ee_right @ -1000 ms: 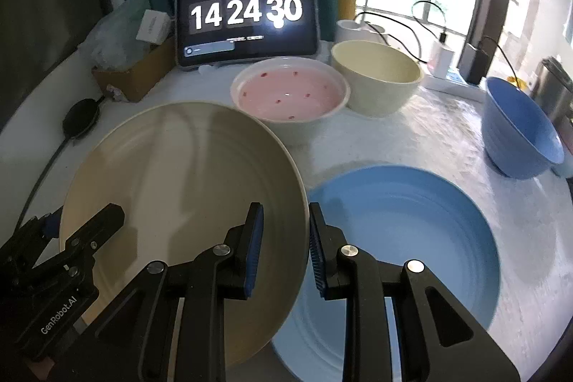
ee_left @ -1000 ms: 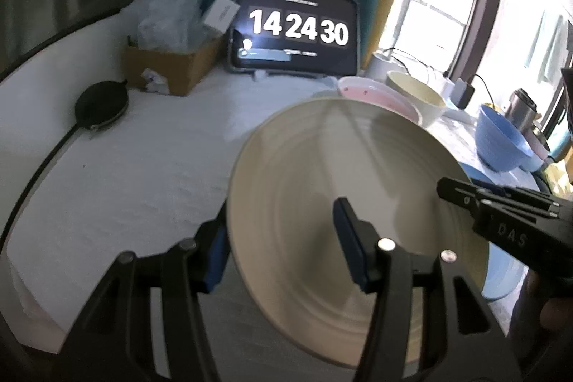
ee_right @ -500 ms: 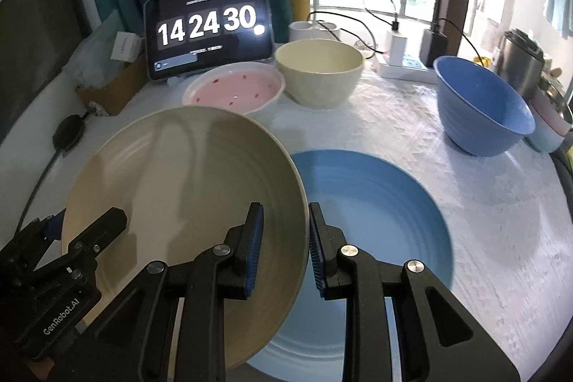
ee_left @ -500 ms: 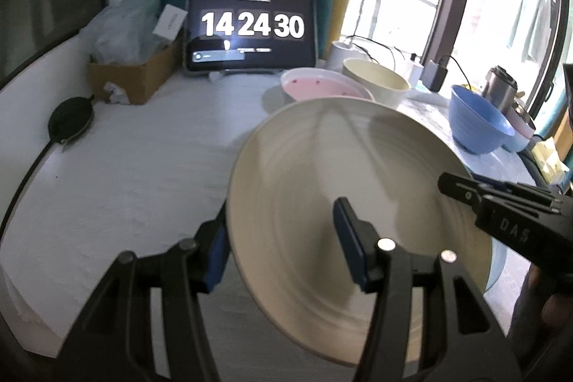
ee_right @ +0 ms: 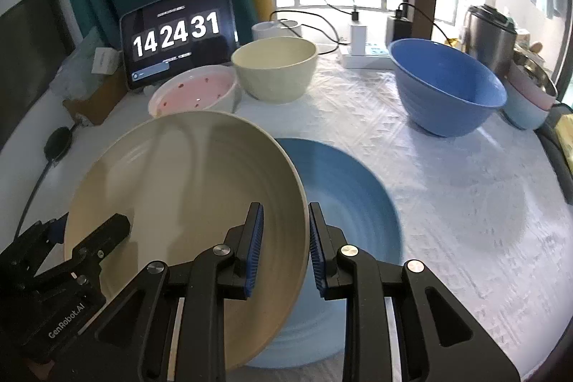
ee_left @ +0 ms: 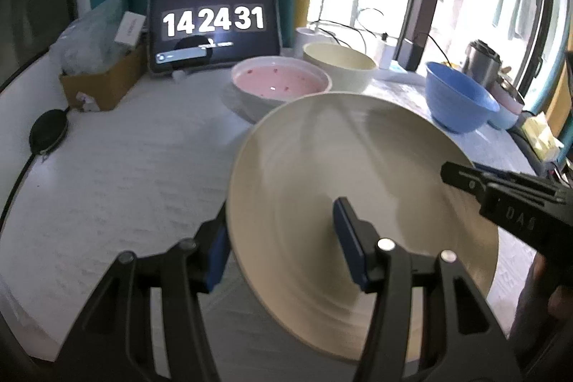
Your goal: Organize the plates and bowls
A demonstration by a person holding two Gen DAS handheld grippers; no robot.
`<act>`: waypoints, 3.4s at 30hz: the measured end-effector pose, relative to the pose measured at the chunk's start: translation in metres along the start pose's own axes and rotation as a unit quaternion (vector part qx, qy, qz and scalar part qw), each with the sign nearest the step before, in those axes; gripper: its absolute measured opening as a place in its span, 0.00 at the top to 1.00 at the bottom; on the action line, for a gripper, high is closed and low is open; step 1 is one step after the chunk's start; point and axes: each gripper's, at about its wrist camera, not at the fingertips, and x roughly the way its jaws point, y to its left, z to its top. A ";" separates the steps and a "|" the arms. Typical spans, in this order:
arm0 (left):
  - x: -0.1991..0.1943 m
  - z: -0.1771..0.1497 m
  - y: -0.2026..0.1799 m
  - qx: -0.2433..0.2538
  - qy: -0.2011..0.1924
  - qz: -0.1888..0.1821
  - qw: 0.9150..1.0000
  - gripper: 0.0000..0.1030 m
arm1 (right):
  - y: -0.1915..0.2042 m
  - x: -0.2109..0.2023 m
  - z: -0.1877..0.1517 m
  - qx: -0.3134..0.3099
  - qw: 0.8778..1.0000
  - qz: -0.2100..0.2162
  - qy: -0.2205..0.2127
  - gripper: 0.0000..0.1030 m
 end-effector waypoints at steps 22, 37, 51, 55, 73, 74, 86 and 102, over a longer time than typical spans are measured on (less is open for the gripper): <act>0.031 0.007 -0.046 0.058 0.020 -0.005 0.998 0.46 | -0.050 0.002 -0.009 0.039 0.999 -0.029 -0.005 0.76; 0.040 0.010 -0.043 0.064 0.025 0.023 0.997 0.45 | -0.062 0.006 -0.004 0.055 0.998 -0.018 -0.005 0.76; 0.045 0.008 -0.015 0.007 0.040 0.015 0.999 0.41 | -0.075 0.004 -0.016 0.092 0.996 -0.012 0.007 0.50; 0.057 0.006 -0.019 0.013 0.051 0.024 0.998 0.41 | -0.070 0.010 -0.020 0.087 0.996 -0.006 0.015 0.50; 0.066 0.005 -0.044 0.007 0.064 -0.049 0.997 0.42 | -0.072 0.030 -0.032 0.132 0.988 0.070 0.033 0.49; 0.065 0.005 -0.045 0.008 0.065 -0.048 0.997 0.42 | -0.072 0.029 -0.032 0.133 0.988 0.068 0.032 0.50; 0.049 -0.003 -0.056 0.018 0.068 -0.058 0.996 0.44 | -0.080 0.018 -0.037 0.138 0.989 0.042 0.027 0.50; 0.036 -0.008 -0.014 -0.023 0.057 -0.048 0.997 0.44 | -0.042 0.021 -0.026 0.102 0.993 0.047 0.028 0.50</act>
